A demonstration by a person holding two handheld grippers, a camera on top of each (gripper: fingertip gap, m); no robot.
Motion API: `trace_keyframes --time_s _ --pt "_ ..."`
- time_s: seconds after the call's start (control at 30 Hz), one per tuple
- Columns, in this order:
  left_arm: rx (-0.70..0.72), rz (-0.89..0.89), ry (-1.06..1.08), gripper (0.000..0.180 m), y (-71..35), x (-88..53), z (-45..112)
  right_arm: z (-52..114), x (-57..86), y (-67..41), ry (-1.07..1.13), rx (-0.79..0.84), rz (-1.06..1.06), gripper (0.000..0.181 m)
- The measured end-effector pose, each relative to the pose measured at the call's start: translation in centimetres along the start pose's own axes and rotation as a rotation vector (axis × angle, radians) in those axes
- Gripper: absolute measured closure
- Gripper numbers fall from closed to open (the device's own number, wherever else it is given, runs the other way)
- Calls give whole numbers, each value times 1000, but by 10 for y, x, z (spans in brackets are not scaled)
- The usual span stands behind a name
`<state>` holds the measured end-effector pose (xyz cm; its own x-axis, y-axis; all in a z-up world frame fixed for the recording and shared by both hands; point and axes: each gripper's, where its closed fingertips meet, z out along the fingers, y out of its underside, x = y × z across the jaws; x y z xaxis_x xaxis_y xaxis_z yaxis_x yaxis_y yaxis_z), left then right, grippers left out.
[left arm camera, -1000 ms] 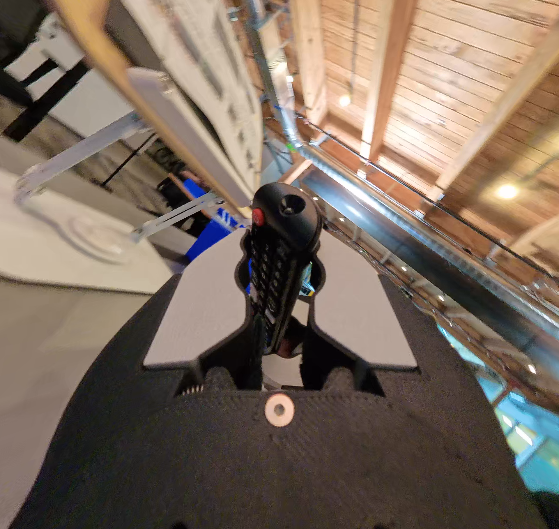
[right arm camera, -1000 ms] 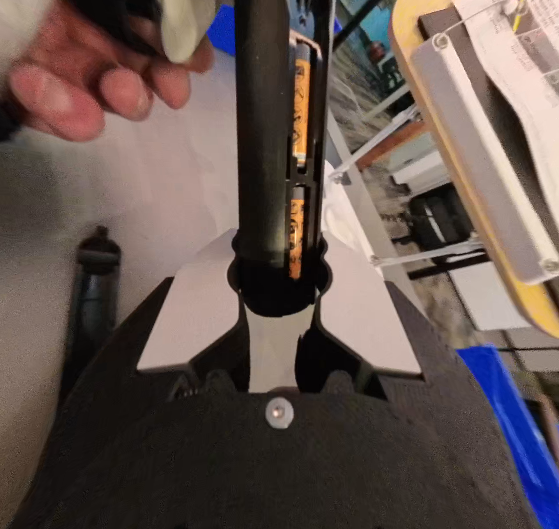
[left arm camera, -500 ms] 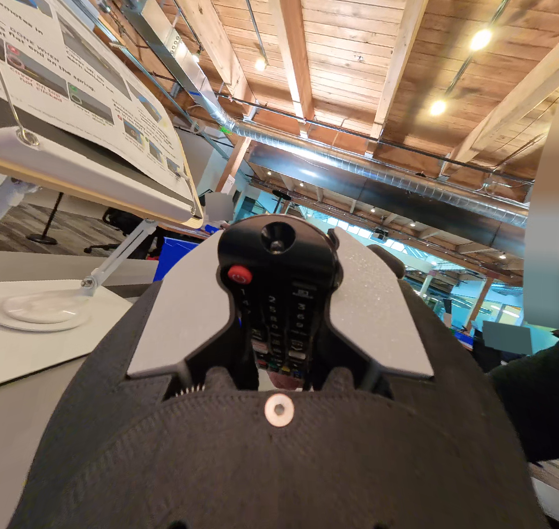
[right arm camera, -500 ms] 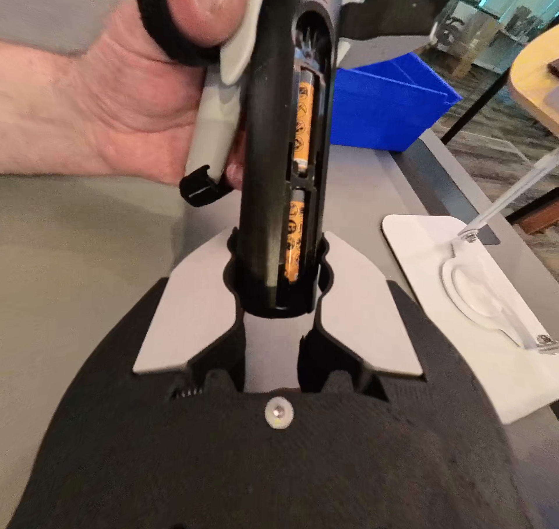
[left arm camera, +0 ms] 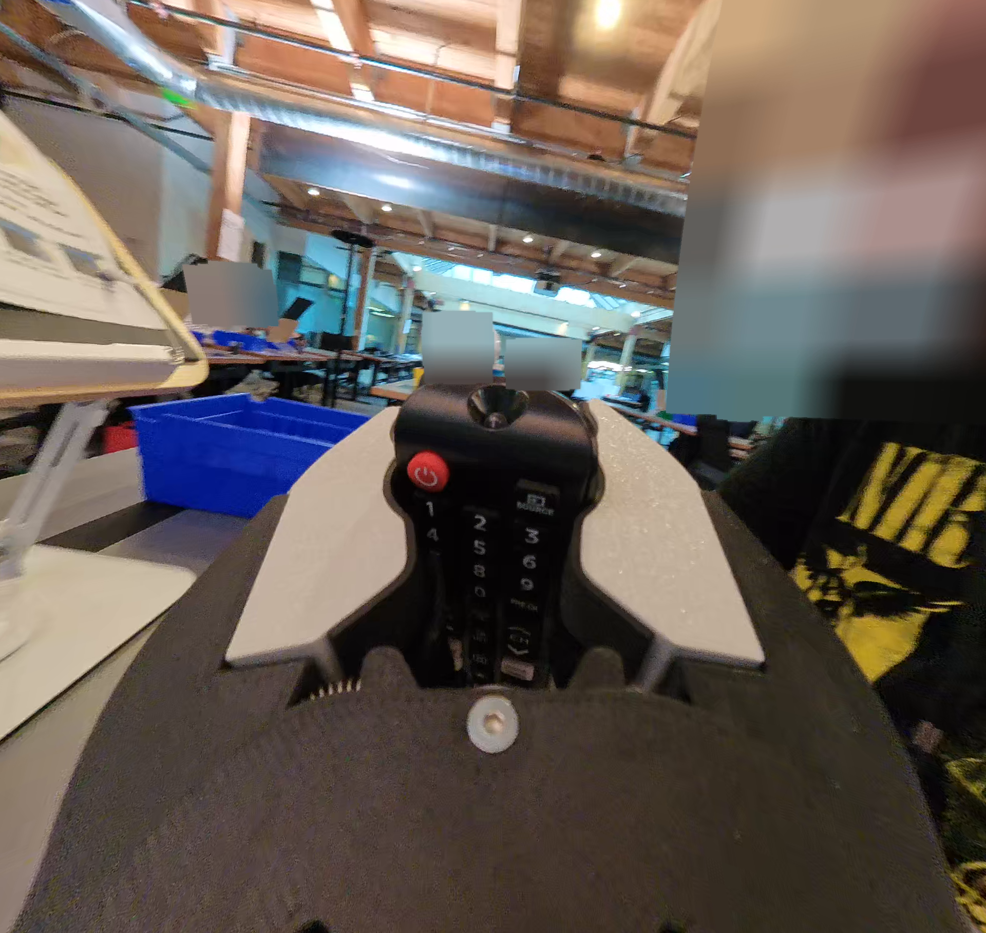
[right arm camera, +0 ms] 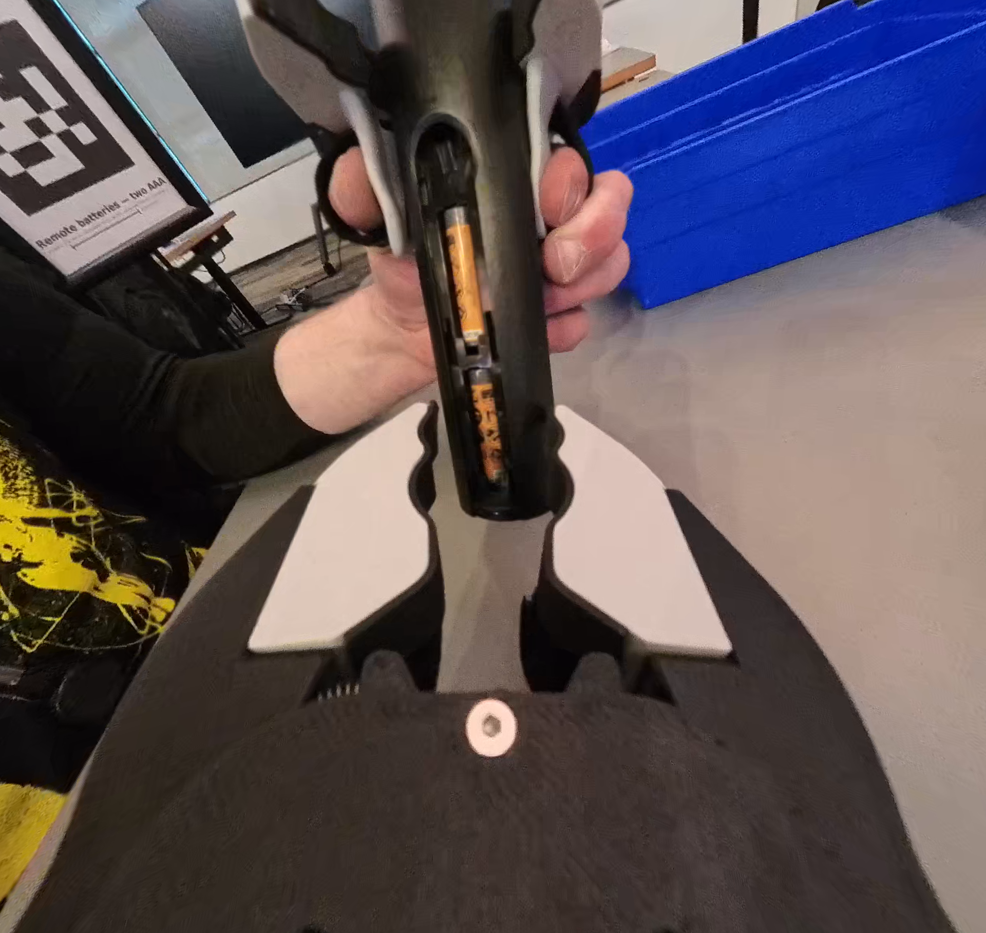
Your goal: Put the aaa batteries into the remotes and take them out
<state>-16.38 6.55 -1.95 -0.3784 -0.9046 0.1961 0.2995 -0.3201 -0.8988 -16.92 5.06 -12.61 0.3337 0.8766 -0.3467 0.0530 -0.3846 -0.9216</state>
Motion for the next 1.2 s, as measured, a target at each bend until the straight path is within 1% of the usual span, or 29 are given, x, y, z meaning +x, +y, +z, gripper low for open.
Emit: trace_keyframes --time_s 0.03,0.07,0.1,0.17,0.27,0.3,0.33,0.4,0.47,0.57,0.63,0.77,0.97,1.03,1.2 --pt "5 -14 41 119 -3 6 1 1 -1 -2 -15 27 17 152" --pt "21 -34 85 119 -7 11 0 1 -2 -5 -40 61 47 165" --pt "38 -39 96 119 -12 13 -1 1 -4 -9 -72 91 87 166" --pt "68 -43 122 119 -20 18 -2 0 -11 -16 -121 124 108 165" --pt "61 -24 114 119 -24 21 -1 6 -14 -18 -95 93 55 140" --pt "69 -34 127 119 -26 23 -1 10 -19 -13 -117 58 39 140" --pt "64 -34 141 120 -26 25 1 12 -20 -13 -117 56 42 139" --pt "52 -16 135 119 -25 27 2 9 -20 -14 -128 75 49 146" --pt "69 -25 141 119 -30 29 2 5 -22 -19 -155 103 64 154" --pt "56 -19 147 120 -28 33 6 8 -24 -15 -147 66 58 153" --pt "80 -11 138 120 -29 32 7 7 -24 -14 -152 77 70 153" --pt "80 -30 143 120 -19 34 16 16 -26 2 -160 -6 53 153" --pt "153 -36 102 120 -25 27 12 17 -23 -3 -171 43 69 153" --pt "177 -48 108 120 -29 27 12 17 -26 -5 -208 65 97 153" --pt "187 -67 93 120 -27 24 11 20 -24 -1 -195 23 84 153"
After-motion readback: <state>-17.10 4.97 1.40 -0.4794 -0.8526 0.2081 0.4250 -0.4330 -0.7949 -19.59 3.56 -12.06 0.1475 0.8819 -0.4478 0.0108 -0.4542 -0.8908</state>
